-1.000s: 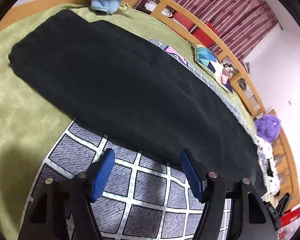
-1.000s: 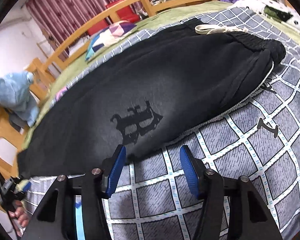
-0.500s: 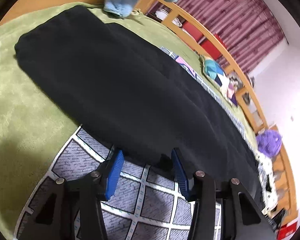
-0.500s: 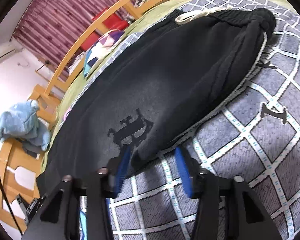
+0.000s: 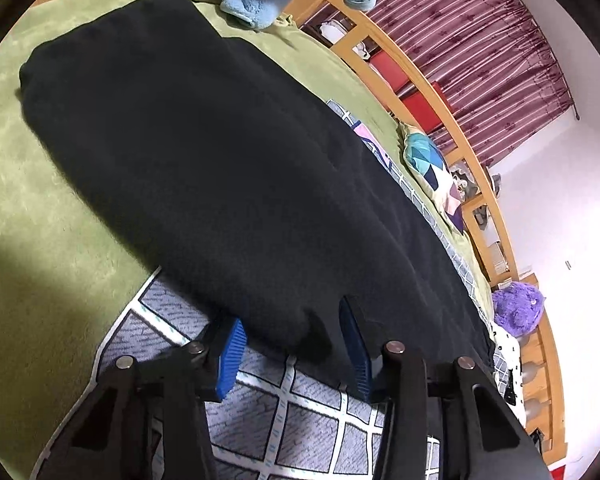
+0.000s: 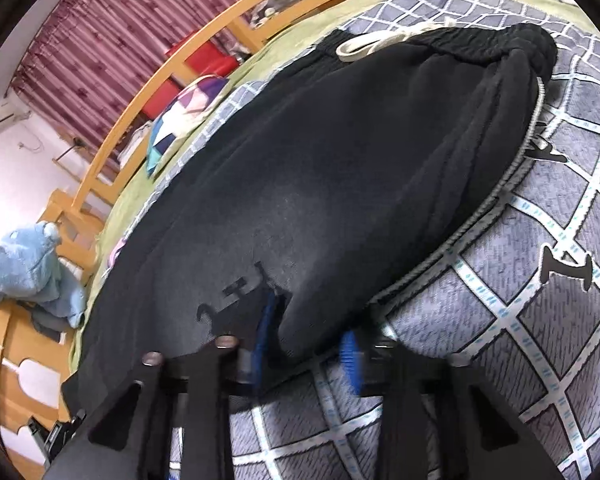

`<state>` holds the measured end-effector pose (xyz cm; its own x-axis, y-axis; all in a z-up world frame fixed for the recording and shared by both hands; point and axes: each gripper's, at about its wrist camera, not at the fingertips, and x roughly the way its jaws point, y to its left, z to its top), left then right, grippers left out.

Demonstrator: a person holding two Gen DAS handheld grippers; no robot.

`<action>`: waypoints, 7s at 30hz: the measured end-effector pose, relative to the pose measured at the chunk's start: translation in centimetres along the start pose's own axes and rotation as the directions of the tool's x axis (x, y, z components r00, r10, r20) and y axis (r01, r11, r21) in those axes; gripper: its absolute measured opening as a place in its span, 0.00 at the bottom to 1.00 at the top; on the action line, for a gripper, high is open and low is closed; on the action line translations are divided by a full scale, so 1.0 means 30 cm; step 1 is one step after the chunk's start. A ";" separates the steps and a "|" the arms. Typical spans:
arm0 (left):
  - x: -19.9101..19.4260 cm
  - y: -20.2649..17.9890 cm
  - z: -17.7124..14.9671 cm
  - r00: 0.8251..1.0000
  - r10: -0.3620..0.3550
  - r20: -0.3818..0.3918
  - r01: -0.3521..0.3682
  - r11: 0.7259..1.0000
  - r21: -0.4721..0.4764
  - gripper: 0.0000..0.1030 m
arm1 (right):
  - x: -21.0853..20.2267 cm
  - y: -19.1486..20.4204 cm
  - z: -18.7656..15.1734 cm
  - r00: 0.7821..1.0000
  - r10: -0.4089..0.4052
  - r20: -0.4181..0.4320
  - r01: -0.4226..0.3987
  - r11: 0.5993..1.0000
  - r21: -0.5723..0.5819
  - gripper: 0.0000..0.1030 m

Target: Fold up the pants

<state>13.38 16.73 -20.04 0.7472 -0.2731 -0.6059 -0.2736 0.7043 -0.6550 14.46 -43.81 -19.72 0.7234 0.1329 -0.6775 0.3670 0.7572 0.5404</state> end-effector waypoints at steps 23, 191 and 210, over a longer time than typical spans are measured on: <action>-0.005 -0.478 0.406 0.986 0.068 0.149 -0.112 0.946 0.305 0.12 | -0.052 0.368 0.347 0.981 0.023 0.192 0.016 0.980 -0.197 0.14; 0.057 -0.074 0.103 0.990 0.094 -0.106 -0.077 0.985 0.154 0.68 | -0.047 0.109 0.148 0.997 -0.076 0.030 0.082 0.930 -0.357 0.65; 0.245 -0.010 0.255 0.999 -0.028 -0.022 0.028 1.000 0.012 0.65 | 0.269 0.042 0.319 0.999 0.050 -0.013 -0.051 0.991 -0.122 0.66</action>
<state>23.60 19.52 -20.84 0.7412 -0.3065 -0.5972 -0.2453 0.7045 -0.6660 26.38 -47.90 -19.73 0.7334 0.1788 -0.6558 0.2554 0.8216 0.5096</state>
